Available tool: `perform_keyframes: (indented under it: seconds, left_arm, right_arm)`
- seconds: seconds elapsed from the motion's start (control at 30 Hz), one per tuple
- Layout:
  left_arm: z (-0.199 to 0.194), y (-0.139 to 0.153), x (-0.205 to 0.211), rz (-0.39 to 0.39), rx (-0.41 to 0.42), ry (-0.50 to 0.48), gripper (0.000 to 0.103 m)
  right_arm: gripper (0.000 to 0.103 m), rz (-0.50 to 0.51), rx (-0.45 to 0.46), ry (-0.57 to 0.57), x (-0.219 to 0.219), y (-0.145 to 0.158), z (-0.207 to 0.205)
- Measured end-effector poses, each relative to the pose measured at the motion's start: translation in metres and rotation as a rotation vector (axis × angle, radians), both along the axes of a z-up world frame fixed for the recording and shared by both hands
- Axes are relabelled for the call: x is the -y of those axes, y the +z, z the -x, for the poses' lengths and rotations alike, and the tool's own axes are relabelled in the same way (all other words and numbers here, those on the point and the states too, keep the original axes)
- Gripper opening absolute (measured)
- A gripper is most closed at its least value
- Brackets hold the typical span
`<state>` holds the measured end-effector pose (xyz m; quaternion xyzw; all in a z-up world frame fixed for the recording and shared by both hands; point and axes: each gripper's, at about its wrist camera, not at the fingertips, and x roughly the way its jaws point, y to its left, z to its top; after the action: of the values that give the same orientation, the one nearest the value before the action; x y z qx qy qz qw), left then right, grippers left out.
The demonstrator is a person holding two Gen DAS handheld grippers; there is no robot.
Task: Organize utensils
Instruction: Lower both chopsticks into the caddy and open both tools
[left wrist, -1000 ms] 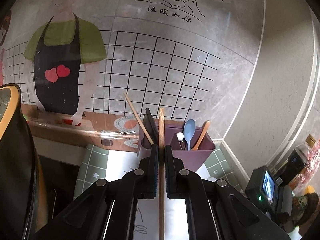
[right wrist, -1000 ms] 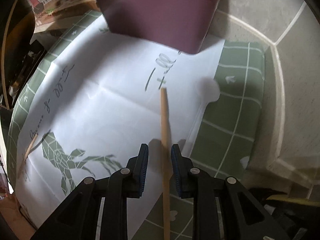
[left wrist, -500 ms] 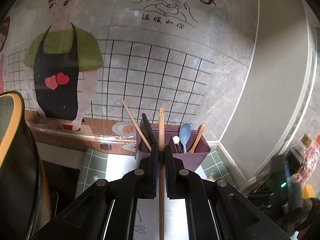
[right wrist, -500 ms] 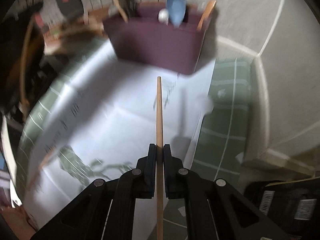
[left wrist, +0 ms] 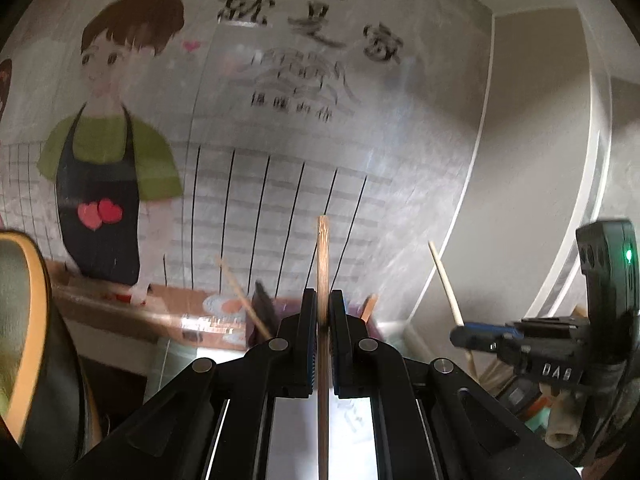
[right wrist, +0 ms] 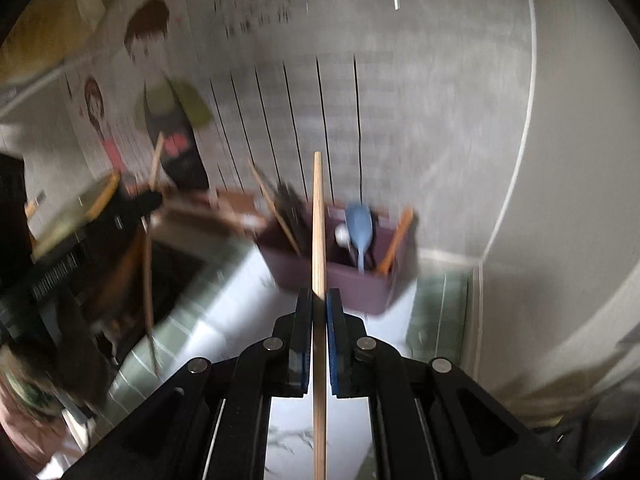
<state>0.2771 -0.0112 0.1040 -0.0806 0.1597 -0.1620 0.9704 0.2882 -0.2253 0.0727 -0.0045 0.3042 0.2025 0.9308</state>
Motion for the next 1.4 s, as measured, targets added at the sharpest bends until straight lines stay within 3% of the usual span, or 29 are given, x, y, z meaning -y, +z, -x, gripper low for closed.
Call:
perform_keyframes:
  seconds: [0.2, 0.3, 0.47, 0.57, 0.67, 0.8, 0.9, 1.1, 1.4]
  left_arm:
    - [-0.011, 0.042, 0.008, 0.052, 0.144, 0.028, 0.006]
    - [-0.026, 0.054, 0.013, 0.084, 0.211, 0.044, 0.006]
    - [-0.058, 0.041, 0.024, 0.089, 0.29, 0.072, 0.006]
    - [-0.083, 0.024, 0.029, 0.067, 0.268, 0.102, 0.006]
    - [-0.102, 0.011, 0.027, 0.107, 0.238, 0.131, 0.006]
    - [-0.11, 0.002, 0.031, 0.095, 0.28, 0.185, 0.006]
    - [-0.117, -0.003, 0.039, 0.054, 0.321, 0.214, 0.006]
    - [-0.131, -0.005, 0.039, 0.08, 0.303, 0.196, 0.006]
    - [-0.132, -0.014, 0.037, 0.055, 0.335, 0.247, 0.006]
  right_arm:
    - [0.006, -0.101, 0.201, -0.025, -0.002, 0.058, -0.003]
    - [0.006, -0.087, 0.376, -0.093, -0.009, 0.081, -0.007]
    - [0.007, -0.146, 0.458, -0.134, -0.015, 0.073, -0.04]
    - [0.007, -0.128, 0.44, -0.164, -0.019, 0.051, -0.07]
    - [0.007, -0.111, 0.382, -0.174, -0.023, 0.031, -0.092]
    - [0.007, -0.115, 0.359, -0.169, -0.019, 0.019, -0.103]
    - [0.008, -0.089, 0.367, -0.161, -0.017, 0.019, -0.103]
    - [0.006, -0.068, 0.362, -0.136, -0.022, 0.025, -0.102]
    - [0.006, -0.011, 0.388, -0.138, -0.02, 0.044, -0.083]
